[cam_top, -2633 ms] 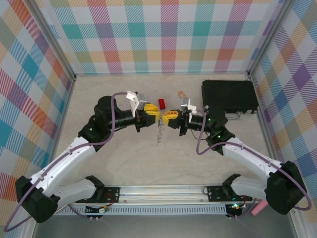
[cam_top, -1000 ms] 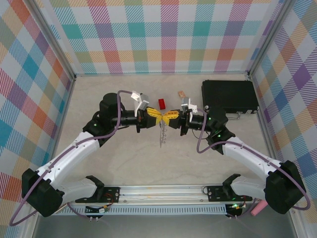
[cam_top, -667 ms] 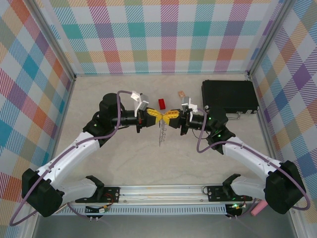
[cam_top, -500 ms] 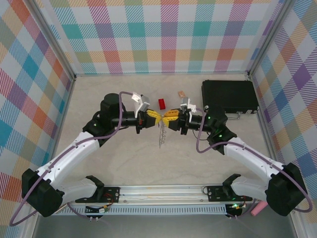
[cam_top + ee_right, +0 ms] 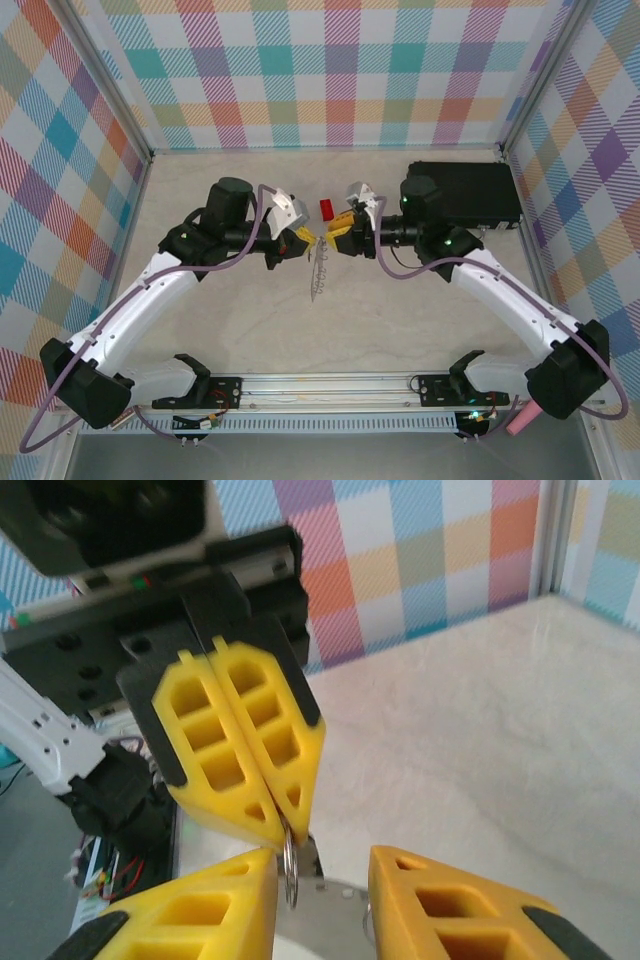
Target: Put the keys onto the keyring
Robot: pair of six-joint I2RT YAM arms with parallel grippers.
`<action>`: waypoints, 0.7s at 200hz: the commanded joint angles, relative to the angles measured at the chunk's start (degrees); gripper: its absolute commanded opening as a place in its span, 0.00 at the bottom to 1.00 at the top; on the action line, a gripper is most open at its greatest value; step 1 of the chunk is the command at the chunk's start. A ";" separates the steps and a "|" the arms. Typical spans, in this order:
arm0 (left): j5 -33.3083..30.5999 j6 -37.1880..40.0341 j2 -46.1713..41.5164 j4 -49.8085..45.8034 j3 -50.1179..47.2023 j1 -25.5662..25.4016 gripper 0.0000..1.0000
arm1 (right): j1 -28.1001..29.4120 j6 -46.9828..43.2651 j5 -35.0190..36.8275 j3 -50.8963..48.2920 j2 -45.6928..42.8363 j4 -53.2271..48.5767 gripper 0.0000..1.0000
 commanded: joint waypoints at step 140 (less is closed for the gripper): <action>-6.12 10.37 1.33 -11.46 3.84 -2.44 0.00 | 5.68 -11.22 -2.36 12.07 12.72 -21.29 0.29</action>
